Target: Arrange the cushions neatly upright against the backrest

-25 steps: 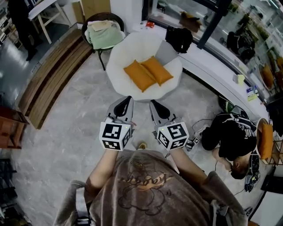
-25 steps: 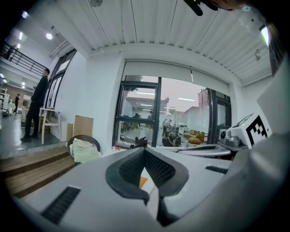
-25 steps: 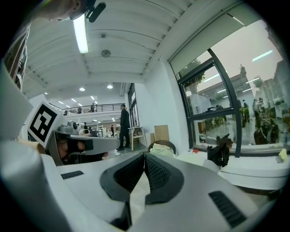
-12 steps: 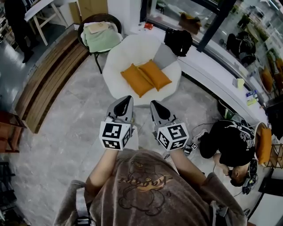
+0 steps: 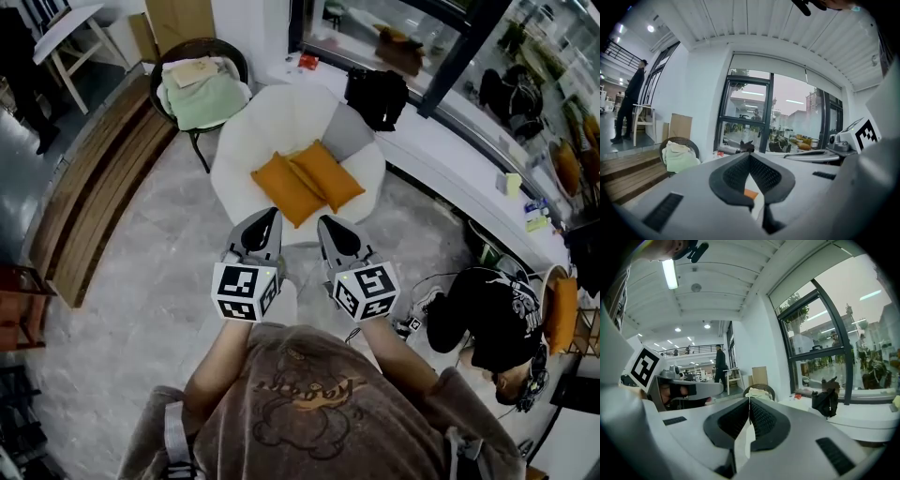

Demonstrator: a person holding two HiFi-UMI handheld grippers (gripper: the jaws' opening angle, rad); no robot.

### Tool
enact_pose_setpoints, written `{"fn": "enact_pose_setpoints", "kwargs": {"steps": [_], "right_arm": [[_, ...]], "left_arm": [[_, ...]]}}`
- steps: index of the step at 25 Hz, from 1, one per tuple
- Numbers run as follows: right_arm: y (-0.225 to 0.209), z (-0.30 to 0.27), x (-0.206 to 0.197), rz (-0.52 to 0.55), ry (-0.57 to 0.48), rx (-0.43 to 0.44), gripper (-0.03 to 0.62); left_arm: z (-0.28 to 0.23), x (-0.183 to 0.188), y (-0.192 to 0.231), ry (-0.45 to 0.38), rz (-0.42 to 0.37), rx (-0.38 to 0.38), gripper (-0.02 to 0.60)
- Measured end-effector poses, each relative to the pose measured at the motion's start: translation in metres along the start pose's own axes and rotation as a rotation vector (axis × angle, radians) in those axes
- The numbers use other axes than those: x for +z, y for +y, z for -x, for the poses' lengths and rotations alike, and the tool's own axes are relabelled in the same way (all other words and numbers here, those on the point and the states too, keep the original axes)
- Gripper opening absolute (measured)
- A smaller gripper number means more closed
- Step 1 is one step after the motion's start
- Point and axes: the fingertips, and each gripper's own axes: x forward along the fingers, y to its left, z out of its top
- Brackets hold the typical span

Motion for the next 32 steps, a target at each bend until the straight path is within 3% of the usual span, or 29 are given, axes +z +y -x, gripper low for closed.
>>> {"fn": "enact_pose_setpoints", "kwargs": {"steps": [18, 32], "right_arm": [[-0.072, -0.167, 0.057, -0.015, 0.005, -0.045, 0.02], [-0.109, -0.223, 0.08, -0.006, 0.003, -0.046, 0.02]], "left_arm": [[-0.142, 0.053, 0.117, 0.018, 0.0, -0.067, 0.005], [-0.202, 0.077, 0.148, 0.041, 0.007, -0.09, 0.005]]}}
